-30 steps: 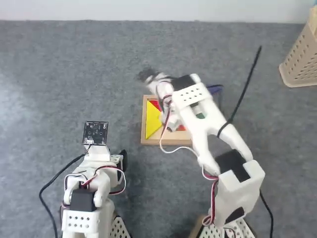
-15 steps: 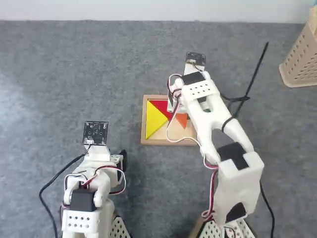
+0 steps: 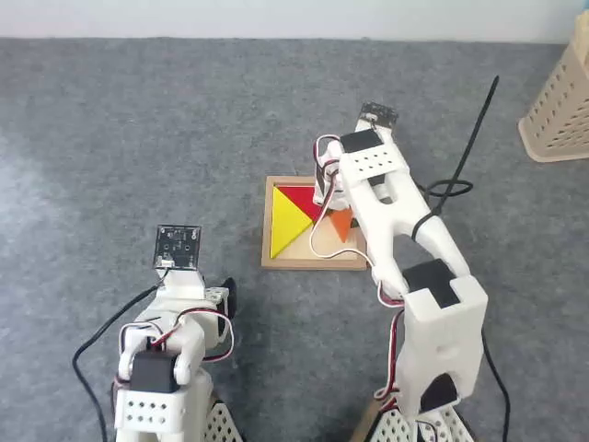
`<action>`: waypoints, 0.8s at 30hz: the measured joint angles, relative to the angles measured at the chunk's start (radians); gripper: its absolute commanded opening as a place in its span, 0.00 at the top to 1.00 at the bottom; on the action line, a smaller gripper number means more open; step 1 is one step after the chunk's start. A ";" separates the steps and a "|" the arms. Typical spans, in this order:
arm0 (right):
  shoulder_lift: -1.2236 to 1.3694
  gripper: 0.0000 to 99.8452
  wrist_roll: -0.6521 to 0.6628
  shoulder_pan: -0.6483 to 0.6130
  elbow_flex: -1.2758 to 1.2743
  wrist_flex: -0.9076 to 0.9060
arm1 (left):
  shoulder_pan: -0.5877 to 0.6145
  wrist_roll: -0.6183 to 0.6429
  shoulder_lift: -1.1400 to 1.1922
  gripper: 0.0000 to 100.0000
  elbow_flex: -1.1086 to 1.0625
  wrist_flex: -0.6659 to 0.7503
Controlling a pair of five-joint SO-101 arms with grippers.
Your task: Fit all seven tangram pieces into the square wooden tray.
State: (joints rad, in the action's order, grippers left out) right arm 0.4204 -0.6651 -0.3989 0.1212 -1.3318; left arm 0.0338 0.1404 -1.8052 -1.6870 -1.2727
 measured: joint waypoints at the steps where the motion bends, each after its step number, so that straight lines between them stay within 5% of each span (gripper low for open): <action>1: 0.000 0.99 0.000 0.002 0.000 0.000 | 0.000 0.000 0.000 0.85 0.000 0.000; 12: 0.000 0.99 0.008 0.005 0.000 -0.003 | -0.002 0.000 0.000 0.85 0.000 0.000; 16: 0.000 0.99 0.141 0.028 0.000 -0.051 | -0.002 0.000 0.000 0.85 0.000 0.000; 24: -0.002 0.99 0.453 0.404 -0.144 -0.049 | -0.002 0.000 0.000 0.85 0.000 0.000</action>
State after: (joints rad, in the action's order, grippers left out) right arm 0.4189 -0.2125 0.0046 -0.0230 -1.3809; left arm 0.0322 0.1404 -1.8052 -1.6870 -1.2727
